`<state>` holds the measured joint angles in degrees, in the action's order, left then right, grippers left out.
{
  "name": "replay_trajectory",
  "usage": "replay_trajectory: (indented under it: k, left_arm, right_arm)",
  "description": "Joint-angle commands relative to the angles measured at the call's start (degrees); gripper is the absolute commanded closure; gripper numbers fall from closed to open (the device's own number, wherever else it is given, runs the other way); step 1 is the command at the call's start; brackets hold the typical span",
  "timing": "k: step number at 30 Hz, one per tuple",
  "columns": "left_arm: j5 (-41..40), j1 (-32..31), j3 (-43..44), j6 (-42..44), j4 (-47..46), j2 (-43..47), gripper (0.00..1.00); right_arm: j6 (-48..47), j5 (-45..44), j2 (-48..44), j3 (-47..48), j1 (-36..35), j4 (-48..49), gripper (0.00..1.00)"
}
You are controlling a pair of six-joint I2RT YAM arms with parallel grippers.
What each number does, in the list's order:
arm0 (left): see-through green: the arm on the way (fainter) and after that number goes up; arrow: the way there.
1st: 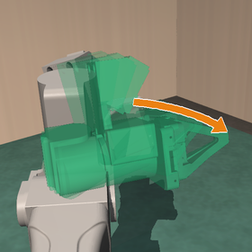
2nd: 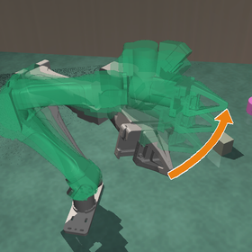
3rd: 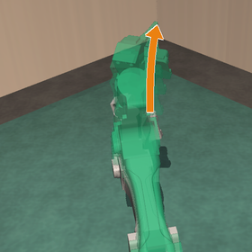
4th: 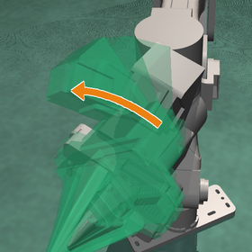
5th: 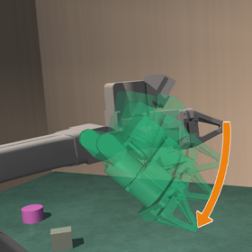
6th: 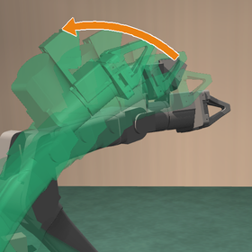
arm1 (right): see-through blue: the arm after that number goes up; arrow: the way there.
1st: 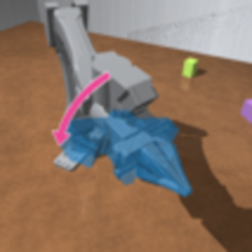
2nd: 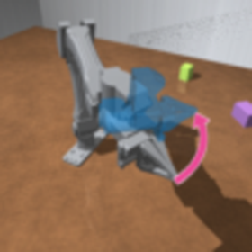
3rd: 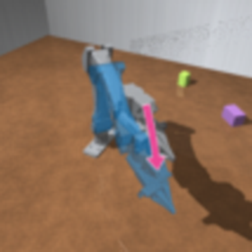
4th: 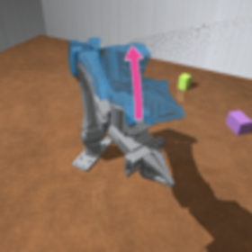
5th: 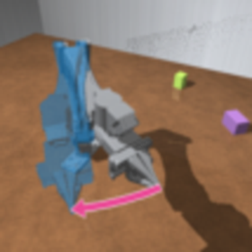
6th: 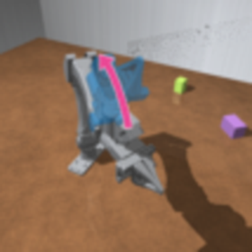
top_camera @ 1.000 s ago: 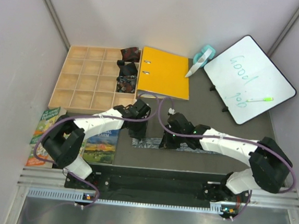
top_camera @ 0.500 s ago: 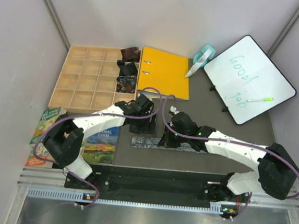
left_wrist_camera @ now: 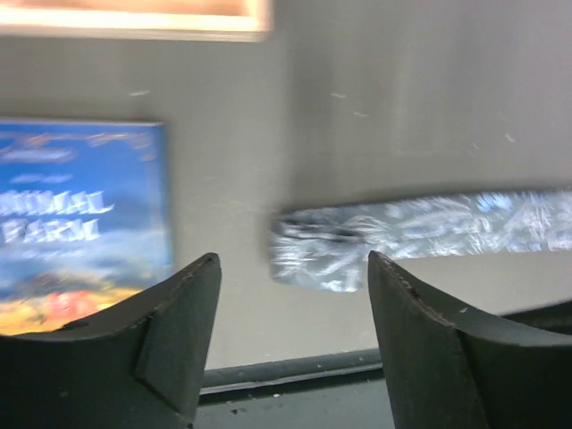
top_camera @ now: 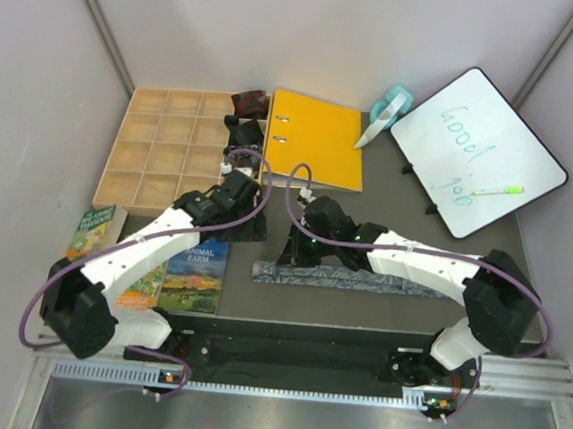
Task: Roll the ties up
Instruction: Roll the tie at the center of the board.
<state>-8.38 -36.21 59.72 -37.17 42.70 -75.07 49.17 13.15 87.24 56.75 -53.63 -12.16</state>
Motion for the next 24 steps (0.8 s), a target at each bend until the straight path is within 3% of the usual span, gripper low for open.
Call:
replay_trajectory:
  k: [1, 13, 24]
  left_arm:
    - [-0.77, 4.64, -6.44, -2.03, 1.52, 6.59, 0.32]
    - [2.49, 7.03, -13.58, -3.17, -3.32, 11.96, 0.35]
    - [7.15, 7.03, -17.18, -3.26, -7.98, 12.31, 0.31]
  right_arm:
    - [-0.04, 1.09, 4.42, 4.76, -0.6, 2.67, 0.94]
    - [-0.21, 3.38, 14.0, 8.55, -0.6, 4.52, 0.95]
    - [-1.27, 1.53, 15.06, 4.6, 1.15, 6.8, 0.97]
